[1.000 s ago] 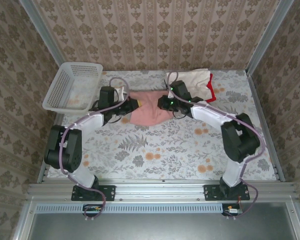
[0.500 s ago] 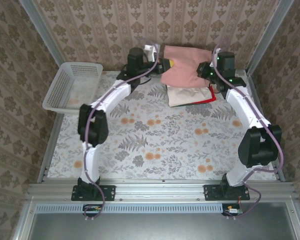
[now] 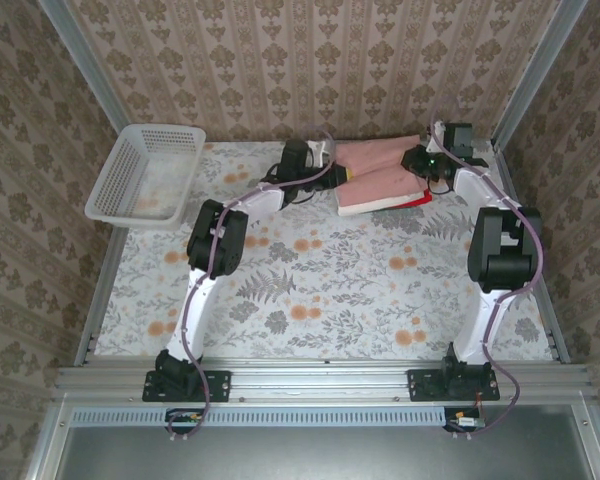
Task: Fold and stack the t-shirts
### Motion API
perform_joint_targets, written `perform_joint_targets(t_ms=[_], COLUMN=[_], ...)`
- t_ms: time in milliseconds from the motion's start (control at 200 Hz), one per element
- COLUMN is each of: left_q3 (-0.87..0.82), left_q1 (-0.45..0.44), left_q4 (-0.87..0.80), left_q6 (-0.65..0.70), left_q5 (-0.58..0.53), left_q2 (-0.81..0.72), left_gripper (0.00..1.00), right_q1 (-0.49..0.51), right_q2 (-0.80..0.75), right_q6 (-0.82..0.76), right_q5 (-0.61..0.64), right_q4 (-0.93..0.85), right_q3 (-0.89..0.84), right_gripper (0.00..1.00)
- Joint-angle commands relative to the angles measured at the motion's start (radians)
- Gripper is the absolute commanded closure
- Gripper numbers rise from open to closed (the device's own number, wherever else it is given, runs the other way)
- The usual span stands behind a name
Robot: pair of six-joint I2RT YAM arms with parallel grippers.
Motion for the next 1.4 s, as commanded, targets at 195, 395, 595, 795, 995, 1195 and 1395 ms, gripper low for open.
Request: perform_joint_targets(t_ms=[195, 395, 595, 795, 995, 1195, 1395], left_q3=[-0.071, -0.071, -0.082, 0.112, 0.446, 0.553, 0.549], left_q1=[0.062, 0.079, 0.065, 0.000, -0.013, -0.006, 0.001], left_q4=[-0.013, -0.068, -0.170, -0.340, -0.491, -0.550, -0.559], left_q6=[-0.017, 0.010, 0.097, 0.234, 0.242, 0.254, 0.268], left_q5=[-0.011, -0.024, -0.056, -0.136, -0.093, -0.128, -0.114], left_q2=[-0.099, -0.150, -0.214, -0.144, 0.090, 0.190, 0.159], left_gripper=[0.77, 0.64, 0.64, 0.58, 0.61, 0.60, 0.60], right_q1=[-0.054, -0.067, -0.053, 0.093, 0.116, 0.088, 0.056], right_q2=[-0.033, -0.075, -0.196, -0.274, -0.073, 0.155, 0.151], right_q6=[-0.060, -0.088, -0.069, -0.061, 0.016, 0.028, 0.016], right_q5=[0.118, 0.248, 0.279, 0.330, 0.326, 0.399, 0.403], right_q4=[-0.076, -0.197, -0.164, -0.086, -0.108, -0.266, -0.312], right_q3=[-0.007, 0.039, -0.045, -0.113, 0.034, 0.279, 0.334], right_gripper=[0.71, 0.59, 0.53, 0.53, 0.60, 0.54, 0.44])
